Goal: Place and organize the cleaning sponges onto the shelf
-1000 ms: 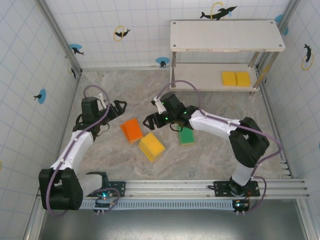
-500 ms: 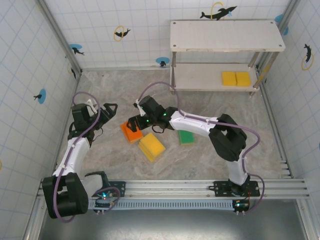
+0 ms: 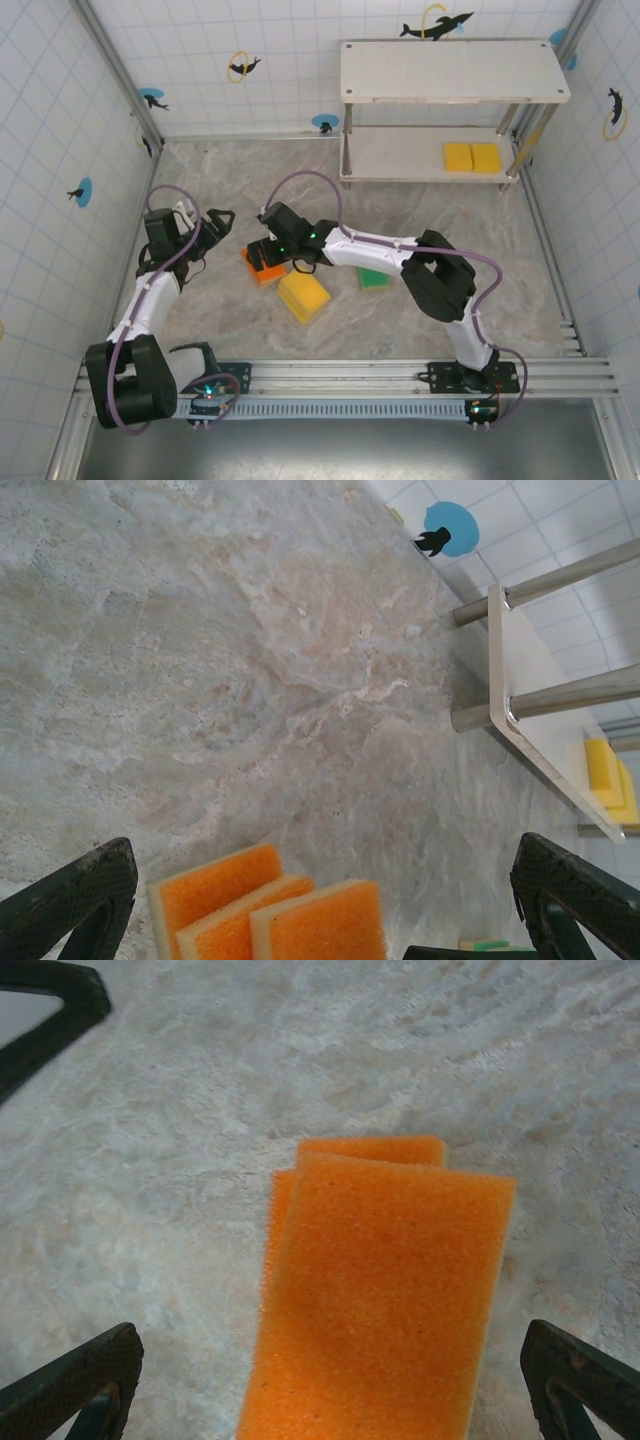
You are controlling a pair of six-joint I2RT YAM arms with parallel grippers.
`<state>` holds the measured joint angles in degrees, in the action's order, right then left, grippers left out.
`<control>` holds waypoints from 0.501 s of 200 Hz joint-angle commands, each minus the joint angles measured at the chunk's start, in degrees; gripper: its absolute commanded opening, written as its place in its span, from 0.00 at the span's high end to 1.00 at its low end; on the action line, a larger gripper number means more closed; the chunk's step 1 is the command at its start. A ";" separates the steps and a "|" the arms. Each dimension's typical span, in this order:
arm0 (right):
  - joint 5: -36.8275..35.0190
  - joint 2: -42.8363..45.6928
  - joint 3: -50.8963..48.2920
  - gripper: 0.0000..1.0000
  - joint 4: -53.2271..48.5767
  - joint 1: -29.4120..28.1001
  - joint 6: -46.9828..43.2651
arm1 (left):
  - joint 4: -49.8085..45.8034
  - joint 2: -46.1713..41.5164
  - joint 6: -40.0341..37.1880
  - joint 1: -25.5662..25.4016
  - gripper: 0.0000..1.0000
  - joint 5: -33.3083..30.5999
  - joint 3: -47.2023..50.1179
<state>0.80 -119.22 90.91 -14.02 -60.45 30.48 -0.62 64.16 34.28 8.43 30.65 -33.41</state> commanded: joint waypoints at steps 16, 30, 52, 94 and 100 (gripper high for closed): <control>-4.43 -3.43 4.22 0.02 -3.28 -0.83 0.89 | 0.18 0.00 -1.94 0.40 0.02 0.69 0.50; -4.66 -4.08 4.67 0.03 -3.66 -0.90 0.71 | 0.30 0.13 -1.95 0.40 0.02 0.83 0.86; -5.68 -5.11 6.05 0.05 -5.22 -1.06 0.26 | 0.61 0.22 -1.79 0.38 0.02 0.98 1.15; -7.97 -6.46 8.19 0.07 -7.92 -1.67 -0.79 | 1.13 0.70 -1.69 0.38 0.02 1.21 1.38; -8.20 -6.68 8.62 0.07 -8.20 -1.81 -0.94 | 1.22 0.78 -1.72 0.44 0.02 1.25 1.38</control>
<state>-5.04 -124.07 96.07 -19.79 -61.28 30.37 -0.56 64.27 33.41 8.43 30.70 -32.49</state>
